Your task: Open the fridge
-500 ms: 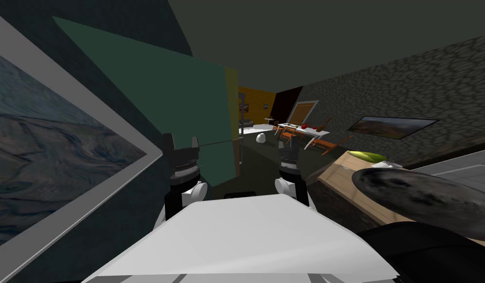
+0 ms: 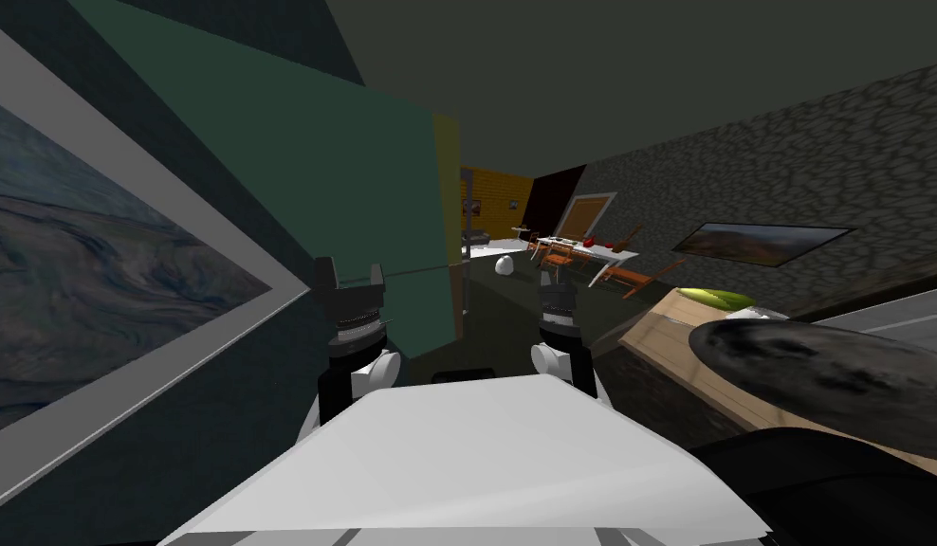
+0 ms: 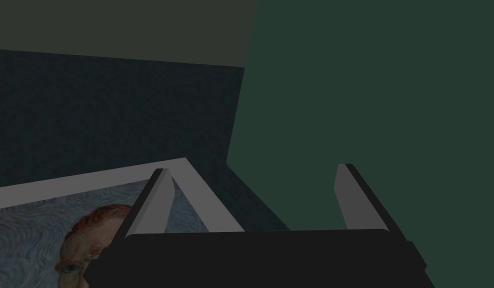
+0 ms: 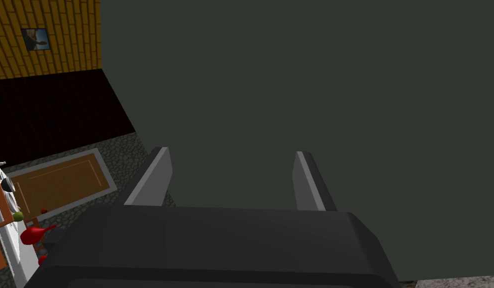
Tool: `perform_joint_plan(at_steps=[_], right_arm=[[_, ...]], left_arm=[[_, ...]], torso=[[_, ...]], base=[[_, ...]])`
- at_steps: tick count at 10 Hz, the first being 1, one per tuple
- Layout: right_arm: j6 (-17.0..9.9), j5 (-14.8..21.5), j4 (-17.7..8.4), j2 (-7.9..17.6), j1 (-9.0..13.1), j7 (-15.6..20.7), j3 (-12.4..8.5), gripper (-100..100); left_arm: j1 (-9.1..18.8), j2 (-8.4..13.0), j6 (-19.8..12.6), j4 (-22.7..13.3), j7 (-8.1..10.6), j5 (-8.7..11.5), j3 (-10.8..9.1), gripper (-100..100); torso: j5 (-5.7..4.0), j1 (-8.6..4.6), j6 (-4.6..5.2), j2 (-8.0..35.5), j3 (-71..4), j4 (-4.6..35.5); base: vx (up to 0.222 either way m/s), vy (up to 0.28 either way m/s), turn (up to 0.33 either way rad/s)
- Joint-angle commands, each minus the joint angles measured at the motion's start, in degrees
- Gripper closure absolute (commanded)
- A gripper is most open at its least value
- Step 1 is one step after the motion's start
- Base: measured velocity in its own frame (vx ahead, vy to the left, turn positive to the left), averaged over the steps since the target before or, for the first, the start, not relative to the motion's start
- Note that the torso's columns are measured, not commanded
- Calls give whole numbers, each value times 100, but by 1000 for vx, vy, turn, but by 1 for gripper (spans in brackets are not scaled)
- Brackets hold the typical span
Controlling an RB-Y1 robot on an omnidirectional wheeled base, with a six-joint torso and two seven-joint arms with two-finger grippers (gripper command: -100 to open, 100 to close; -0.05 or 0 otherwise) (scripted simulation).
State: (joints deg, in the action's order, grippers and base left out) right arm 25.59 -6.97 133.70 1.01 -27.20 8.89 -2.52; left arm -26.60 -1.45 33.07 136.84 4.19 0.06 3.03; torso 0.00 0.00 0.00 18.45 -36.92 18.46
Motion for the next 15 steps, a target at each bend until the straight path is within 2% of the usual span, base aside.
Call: perform_joint_plan(at_steps=[1, 4, 5, 7, 10, 12, 13, 15], right_arm=[[0, 0, 0, 0, 0, 0, 0, 0], [0, 0, 0, 0, 0, 0, 0, 0], [0, 0, 0, 0, 0, 0, 0, 0], [0, 0, -2, 0, -1, 0, 0, 0], [0, 0, -2, -1, -2, 0, 1, 0], [0, 0, -2, -1, -2, 0, 1, 0], [0, 0, -2, -1, -2, 0, 1, 0], [0, 0, -2, -1, -1, 0, 1, 0]], left_arm=[[0, 0, 0, 0, 0, 0, 0, 0], [0, 0, 0, 0, 0, 0, 0, 0], [25, 218, -66, 23, -5, 12, -12, -100], [85, 522, -226, 67, -16, 43, -42, -100], [235, 885, -627, 142, -43, 120, -118, -100], [369, 1045, -936, 184, -68, 189, -185, -100], [369, 1045, -986, 184, -68, 189, -185, -100], [523, 1146, -1359, 215, -97, 271, -265, -100]], torso=[[0, 0, 0, 424, -844, 423], [0, 0, 0, 1694, -3381, 1692], [0, 0, 0, 2116, -4227, 2115], [-1, -3, 0, 2358, -4736, 2358], [-2, -7, 0, 2374, -4770, 2380], [-1, -3, 0, 2384, -4764, 2383], [-1, -4, 0, 2382, -4765, 2383], [2, 5, 0, 2386, -4763, 2384]], base=[[0, 0, 0], [0, 0, 0], [13, -11, 26], [30, -30, 45], [61, -60, 76], [67, -84, 101], [57, -72, 37], [72, -75, 102]])
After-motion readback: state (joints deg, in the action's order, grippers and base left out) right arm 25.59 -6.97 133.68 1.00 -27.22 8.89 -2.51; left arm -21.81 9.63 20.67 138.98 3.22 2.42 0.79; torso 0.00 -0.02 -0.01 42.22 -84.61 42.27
